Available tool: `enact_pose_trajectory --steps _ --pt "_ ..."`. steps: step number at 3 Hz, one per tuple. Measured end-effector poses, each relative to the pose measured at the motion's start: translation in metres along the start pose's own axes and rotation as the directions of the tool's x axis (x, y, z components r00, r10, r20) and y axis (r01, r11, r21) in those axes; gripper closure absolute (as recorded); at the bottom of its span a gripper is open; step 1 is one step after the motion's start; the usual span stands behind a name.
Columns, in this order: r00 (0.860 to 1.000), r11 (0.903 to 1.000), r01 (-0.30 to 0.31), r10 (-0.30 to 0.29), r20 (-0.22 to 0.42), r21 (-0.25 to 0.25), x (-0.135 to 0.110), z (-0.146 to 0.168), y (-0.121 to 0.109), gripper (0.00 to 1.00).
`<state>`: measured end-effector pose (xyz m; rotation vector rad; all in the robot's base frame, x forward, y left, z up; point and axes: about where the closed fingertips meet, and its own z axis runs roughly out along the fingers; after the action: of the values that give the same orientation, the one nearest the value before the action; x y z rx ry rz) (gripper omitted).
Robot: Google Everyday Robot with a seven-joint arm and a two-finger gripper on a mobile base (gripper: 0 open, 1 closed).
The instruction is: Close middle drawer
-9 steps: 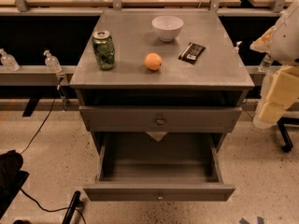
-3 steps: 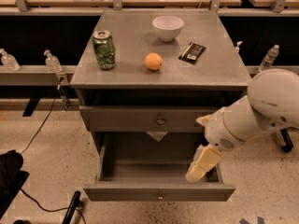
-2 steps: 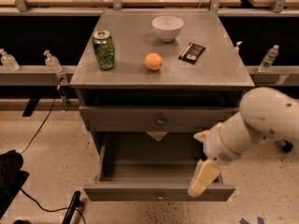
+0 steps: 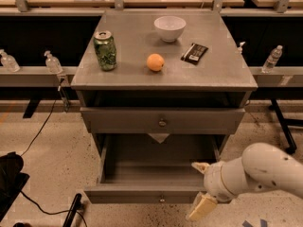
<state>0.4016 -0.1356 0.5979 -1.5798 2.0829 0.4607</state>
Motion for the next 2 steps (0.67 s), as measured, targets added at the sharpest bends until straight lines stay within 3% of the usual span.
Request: enact_pose_trajectory --steps 1,2 --pt "1.000 0.9990 -0.006 0.006 0.003 0.045 0.004 0.008 -0.001 0.35" --pt "1.000 0.9989 -0.016 0.016 -0.012 0.045 0.014 0.020 -0.002 0.66"
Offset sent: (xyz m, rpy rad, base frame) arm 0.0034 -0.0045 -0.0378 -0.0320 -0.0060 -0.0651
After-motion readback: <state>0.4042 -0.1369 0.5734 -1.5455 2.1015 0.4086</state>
